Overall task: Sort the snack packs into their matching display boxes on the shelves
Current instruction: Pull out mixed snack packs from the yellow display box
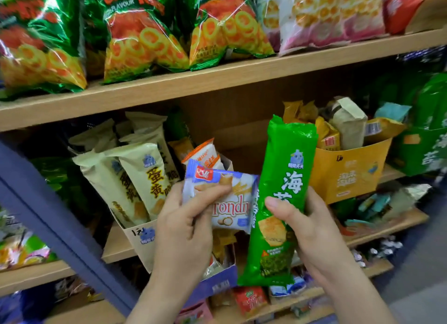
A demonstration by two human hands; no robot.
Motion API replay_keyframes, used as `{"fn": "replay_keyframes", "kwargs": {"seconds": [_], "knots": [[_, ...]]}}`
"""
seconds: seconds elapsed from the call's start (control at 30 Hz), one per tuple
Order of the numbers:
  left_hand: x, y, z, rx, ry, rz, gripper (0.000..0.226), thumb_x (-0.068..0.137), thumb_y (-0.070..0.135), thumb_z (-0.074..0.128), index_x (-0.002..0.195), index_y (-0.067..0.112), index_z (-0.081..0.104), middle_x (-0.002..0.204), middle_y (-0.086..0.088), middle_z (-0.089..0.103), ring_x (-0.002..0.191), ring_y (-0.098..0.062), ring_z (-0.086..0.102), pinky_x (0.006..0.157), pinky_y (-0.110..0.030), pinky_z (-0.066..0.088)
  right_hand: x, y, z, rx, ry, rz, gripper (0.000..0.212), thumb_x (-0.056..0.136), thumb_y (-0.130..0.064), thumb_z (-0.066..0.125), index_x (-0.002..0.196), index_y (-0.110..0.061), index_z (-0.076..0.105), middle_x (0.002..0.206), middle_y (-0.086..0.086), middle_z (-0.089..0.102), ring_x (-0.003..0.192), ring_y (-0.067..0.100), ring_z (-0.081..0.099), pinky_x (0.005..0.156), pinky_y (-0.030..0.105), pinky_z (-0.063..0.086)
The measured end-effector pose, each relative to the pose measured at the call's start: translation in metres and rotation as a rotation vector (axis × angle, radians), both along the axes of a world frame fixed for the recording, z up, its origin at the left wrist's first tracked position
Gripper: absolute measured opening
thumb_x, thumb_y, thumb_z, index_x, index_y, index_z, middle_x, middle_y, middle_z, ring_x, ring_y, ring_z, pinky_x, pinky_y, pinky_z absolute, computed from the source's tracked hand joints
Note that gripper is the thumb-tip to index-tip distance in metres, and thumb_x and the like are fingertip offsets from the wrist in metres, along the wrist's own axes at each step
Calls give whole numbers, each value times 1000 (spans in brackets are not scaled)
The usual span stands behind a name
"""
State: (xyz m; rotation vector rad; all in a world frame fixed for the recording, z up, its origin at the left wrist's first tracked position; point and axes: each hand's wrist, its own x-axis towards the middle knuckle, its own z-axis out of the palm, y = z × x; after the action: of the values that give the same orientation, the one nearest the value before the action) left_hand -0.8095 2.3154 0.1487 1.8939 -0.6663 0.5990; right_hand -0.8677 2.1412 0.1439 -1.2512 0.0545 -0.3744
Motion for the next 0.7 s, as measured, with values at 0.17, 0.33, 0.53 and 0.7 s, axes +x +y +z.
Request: {"fn": "replay_keyframes", "kwargs": {"seconds": [0.17, 0.33, 0.53, 0.7], "knots": [[-5, 2, 8, 211, -57, 36, 29, 89, 37, 51, 109, 41, 71, 118, 9, 50, 106, 2, 51, 83, -19, 45, -9, -2, -4, -580, 89, -307, 46, 65, -49, 82, 97, -68, 55, 112, -7, 50, 101, -2, 53, 85, 15, 42], [-13, -16, 24, 243, 233, -260, 38, 66, 75, 55, 101, 62, 62, 126, 20, 42, 117, 17, 40, 89, 2, 31, -25, 0, -6, -908, 128, -335, 54, 55, -69, 62, 106, -54, 54, 102, -17, 34, 88, 1, 53, 77, 23, 51], [-9, -52, 21, -21, 371, -320, 32, 67, 61, 81, 94, 51, 69, 104, 4, 69, 97, -5, 66, 86, -22, 50, -40, -40, -2, -950, 152, -190, 60, 54, -84, 62, 109, -63, 51, 111, -28, 32, 104, -10, 46, 82, 19, 47], [-5, -87, 21, -111, 486, -275, 41, 56, 51, 82, 95, 41, 71, 100, 5, 75, 92, -14, 72, 86, -47, 56, -35, -107, 4, -733, -107, -458, 9, 89, -47, 66, 96, -50, 62, 106, -5, 51, 97, 14, 60, 86, 28, 52]]}}
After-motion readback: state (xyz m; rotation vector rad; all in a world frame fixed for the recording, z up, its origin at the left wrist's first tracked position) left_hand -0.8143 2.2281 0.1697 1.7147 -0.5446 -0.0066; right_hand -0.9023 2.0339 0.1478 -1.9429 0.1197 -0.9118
